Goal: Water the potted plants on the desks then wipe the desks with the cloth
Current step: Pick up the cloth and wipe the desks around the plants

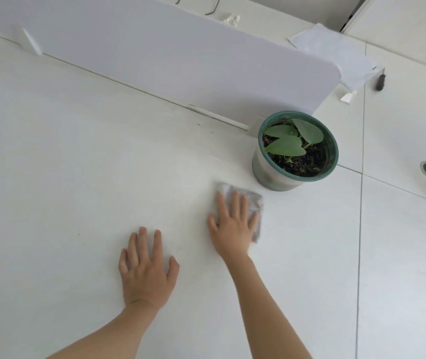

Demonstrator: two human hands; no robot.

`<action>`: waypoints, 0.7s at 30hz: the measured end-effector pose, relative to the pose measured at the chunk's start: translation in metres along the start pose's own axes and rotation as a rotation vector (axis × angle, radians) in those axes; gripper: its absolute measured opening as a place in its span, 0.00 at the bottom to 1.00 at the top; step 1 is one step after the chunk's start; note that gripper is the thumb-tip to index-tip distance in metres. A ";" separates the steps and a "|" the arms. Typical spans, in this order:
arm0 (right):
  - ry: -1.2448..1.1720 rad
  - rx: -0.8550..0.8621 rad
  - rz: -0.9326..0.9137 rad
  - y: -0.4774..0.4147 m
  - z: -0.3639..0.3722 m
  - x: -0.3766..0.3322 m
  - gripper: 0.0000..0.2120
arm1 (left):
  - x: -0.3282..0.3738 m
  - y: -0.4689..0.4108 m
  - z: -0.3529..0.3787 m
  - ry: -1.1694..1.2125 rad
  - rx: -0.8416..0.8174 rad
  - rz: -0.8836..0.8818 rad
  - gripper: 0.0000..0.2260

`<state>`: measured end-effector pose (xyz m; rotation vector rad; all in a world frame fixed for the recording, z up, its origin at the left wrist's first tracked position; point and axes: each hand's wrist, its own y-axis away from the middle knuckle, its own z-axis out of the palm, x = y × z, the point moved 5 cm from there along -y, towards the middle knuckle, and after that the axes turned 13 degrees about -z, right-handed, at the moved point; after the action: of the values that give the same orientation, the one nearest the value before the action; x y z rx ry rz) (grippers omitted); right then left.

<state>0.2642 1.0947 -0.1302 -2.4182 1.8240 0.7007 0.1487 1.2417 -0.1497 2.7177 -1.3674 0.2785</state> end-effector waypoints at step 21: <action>-0.060 0.338 0.523 0.109 -0.063 0.176 0.21 | 0.003 0.001 -0.001 -0.008 -0.245 -0.011 0.27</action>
<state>0.2218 0.8836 -0.1128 -1.7088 2.3449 0.4246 0.1497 1.2389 -0.1479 2.5265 -1.2939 0.0926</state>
